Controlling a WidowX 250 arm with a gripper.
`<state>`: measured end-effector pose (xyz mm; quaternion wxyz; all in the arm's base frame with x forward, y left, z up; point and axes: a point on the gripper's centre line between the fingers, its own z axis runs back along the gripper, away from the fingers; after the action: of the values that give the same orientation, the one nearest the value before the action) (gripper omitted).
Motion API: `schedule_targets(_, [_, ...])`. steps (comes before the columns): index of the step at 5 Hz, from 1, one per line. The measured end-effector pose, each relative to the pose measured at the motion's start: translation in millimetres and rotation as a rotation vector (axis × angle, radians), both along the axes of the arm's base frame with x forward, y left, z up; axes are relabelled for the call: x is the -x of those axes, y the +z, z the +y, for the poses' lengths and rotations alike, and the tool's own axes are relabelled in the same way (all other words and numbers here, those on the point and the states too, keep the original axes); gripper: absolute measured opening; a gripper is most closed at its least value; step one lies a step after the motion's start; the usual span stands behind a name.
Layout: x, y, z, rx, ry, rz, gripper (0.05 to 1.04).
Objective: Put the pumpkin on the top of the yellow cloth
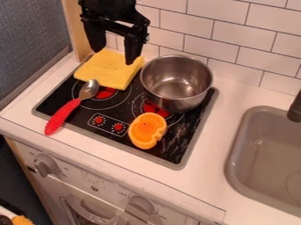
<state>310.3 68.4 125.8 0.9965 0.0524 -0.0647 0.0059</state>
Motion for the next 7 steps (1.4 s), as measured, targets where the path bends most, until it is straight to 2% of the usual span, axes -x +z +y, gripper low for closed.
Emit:
schedule_targets(1, [2, -8.9, -1, 0.009, 0.003, 0.025, 1.0])
schedule_targets(2, [17, -25.3, -19, 0.028, -0.041, 0.062, 1.0])
schedule_targets(3, [32, -33.4, -48, 0.032, -0.138, 0.1, 1.0])
schedule_targets(5, [26, -87.3, -59, 0.048, -0.177, 0.242, 1.0])
schedule_targets(6, [26, -102.8, -57, 0.064, -0.16, 0.299, 1.0])
schedule_targets(7, [28, -112.8, -53, 0.056, -0.145, 0.366, 1.0])
